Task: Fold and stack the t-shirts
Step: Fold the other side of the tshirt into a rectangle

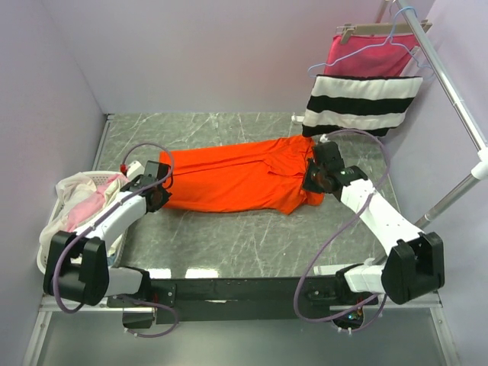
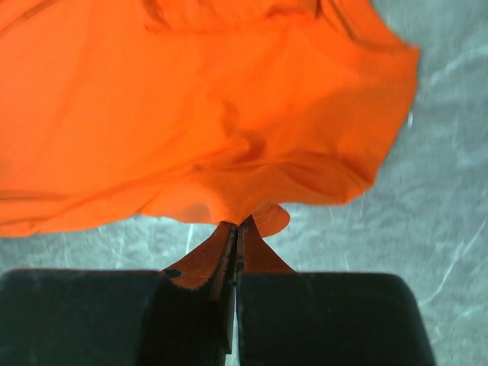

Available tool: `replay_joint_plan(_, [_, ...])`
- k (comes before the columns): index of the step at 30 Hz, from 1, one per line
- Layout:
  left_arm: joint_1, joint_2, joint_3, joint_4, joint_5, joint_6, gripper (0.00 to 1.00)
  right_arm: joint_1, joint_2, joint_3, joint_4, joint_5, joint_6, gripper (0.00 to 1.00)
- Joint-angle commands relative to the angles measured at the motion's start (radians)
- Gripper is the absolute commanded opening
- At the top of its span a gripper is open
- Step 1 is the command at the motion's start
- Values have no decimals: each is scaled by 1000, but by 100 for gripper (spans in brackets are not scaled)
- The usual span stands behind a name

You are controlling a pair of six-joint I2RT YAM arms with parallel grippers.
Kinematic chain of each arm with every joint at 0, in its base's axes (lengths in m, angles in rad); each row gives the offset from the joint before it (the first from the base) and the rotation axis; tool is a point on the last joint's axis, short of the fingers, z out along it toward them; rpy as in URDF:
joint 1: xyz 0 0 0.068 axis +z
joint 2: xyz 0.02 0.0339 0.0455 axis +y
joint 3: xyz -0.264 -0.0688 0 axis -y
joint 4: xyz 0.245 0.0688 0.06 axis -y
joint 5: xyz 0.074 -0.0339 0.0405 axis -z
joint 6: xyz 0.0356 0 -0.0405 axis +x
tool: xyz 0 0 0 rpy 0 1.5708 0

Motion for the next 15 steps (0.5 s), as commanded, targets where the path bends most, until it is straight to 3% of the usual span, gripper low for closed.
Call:
replay_joint_plan(1, [20,43,47,45,-5,42,1,-31,64,108,56,8,-56,0])
replay_joint_plan(15, [72,288,219,140,13,113,1,-84,433,370,61,-4,-111,0])
